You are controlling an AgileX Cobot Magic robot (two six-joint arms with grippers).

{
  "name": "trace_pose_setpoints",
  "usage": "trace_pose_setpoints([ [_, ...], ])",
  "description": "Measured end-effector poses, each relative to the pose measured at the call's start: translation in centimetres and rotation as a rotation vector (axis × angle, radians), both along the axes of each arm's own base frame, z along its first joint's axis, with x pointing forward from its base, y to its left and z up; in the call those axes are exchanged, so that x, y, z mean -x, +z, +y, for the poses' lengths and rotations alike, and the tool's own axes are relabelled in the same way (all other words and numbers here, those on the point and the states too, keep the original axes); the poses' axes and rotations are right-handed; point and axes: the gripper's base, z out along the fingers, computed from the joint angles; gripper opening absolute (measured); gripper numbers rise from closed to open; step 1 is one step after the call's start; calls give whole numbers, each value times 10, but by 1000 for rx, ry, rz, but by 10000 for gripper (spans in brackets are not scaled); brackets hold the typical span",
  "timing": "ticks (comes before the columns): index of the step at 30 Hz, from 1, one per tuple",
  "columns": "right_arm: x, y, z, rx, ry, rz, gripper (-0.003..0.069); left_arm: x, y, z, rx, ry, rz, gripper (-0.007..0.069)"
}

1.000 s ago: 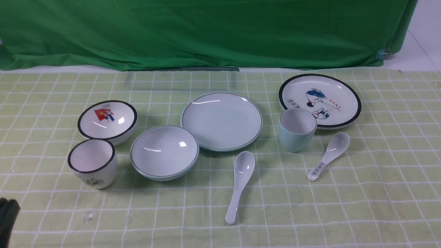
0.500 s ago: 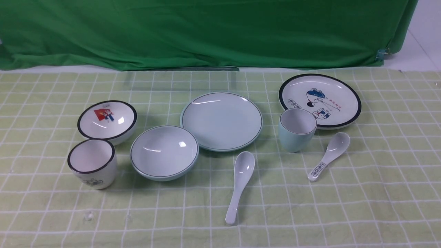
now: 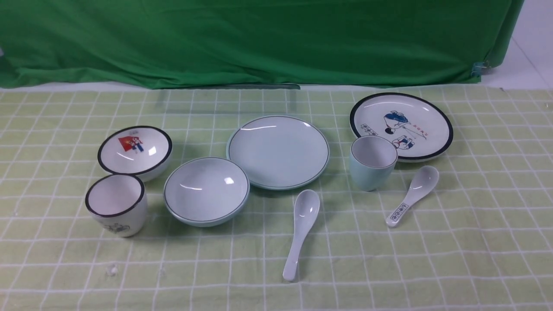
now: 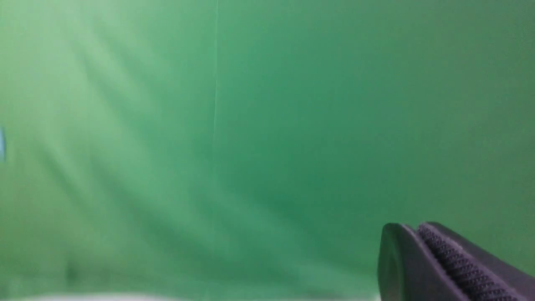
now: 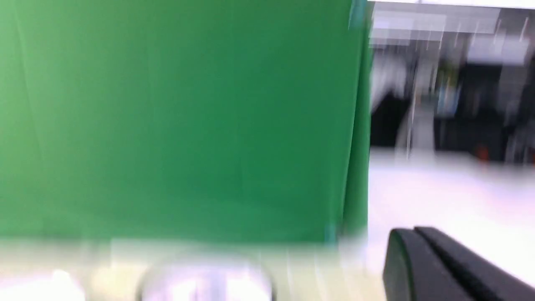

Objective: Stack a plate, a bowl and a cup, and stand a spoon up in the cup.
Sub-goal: Use the left arm to grab a blue rice bowl

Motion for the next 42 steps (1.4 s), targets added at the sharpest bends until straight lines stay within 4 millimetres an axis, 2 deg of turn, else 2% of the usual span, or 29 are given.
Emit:
trace_pose_setpoints([
  [2,-15,-5,2,11,19,208,15,-30,-6,-10,-39,-30,227,-8],
  [3,-15,-3,2,11,19,202,15,-32,-9,-11,-47,-33,272,-8],
  [5,-31,-10,5,28,58,408,15,-63,-21,-26,-135,-84,527,-6],
  [6,-32,-10,6,30,62,422,15,-65,-25,-28,-144,-89,554,-5],
  [9,-47,-27,23,132,192,633,10,-105,-53,-52,-264,-162,812,53],
  [12,-55,-48,47,223,341,801,10,-135,-77,-65,-317,-189,935,171],
  [17,-68,-89,84,363,527,1049,10,-173,-113,-77,-357,-202,1074,393],
  [18,-69,-91,85,364,527,1057,10,-174,-116,-77,-359,-202,1082,401],
  [19,-71,-96,93,388,557,1103,10,-183,-125,-79,-365,-203,1107,454],
  [21,-75,-97,101,409,584,1135,10,-194,-140,-82,-385,-202,1131,510],
  [24,-82,-90,107,414,595,1119,10,-207,-163,-83,-392,-199,1152,541],
  [29,-86,-84,109,409,595,1081,11,-215,-191,-82,-383,-197,1215,502],
  [32,-87,-83,110,406,593,1065,13,-217,-203,-83,-380,-200,1240,394],
  [33,-87,-83,110,405,592,1060,14,-218,-205,-83,-387,-205,1243,332],
  [34,-88,-83,110,404,592,1056,13,-218,-205,-83,-389,-207,1242,321],
  [35,-88,-83,110,404,592,1052,15,-218,-203,-82,-423,-228,1241,226],
  [36,-88,-82,111,404,592,1049,17,-220,-198,-83,-441,-242,1231,165],
  [38,-88,-82,111,403,592,1044,17,-221,-190,-83,-452,-253,1218,92],
  [39,-89,-82,111,402,591,1039,18,-223,-171,-84,-483,-274,1194,18],
  [42,-90,-81,111,399,589,1020,20,-225,-141,-85,-509,-294,1137,-8],
])
